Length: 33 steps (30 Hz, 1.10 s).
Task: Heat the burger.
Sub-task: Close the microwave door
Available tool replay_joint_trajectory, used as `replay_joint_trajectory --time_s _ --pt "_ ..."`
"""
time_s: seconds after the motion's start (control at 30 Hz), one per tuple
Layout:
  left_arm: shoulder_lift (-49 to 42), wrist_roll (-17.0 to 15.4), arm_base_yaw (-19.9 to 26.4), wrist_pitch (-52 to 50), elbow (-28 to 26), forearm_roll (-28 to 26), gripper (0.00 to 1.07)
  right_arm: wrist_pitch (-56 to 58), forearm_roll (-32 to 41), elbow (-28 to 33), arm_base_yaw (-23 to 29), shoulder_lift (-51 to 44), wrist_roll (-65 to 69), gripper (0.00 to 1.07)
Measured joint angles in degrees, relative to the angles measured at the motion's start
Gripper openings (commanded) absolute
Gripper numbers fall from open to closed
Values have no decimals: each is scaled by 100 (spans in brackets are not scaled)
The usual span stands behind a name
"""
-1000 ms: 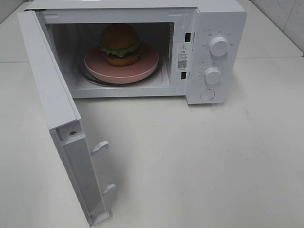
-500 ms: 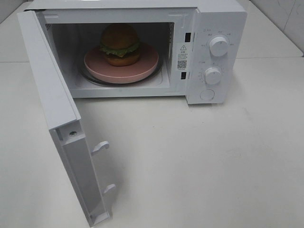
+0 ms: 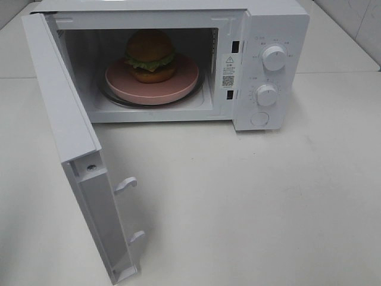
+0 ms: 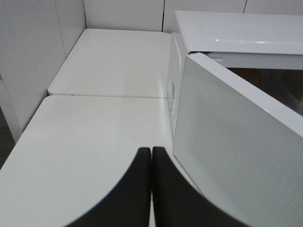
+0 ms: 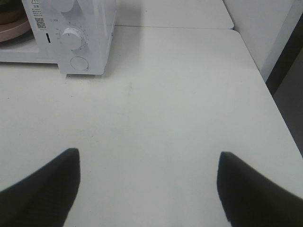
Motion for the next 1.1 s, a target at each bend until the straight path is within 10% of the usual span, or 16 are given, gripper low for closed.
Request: replay_joint_trajectory --time_s 0.67,1.1 --pt "3002 -218 0 -5552 1713 69 0 0 0 0 0 0 0 76" --pt "5626 -1707 0 -8274 1696 2544 0 0 0 0 0 0 0 76"
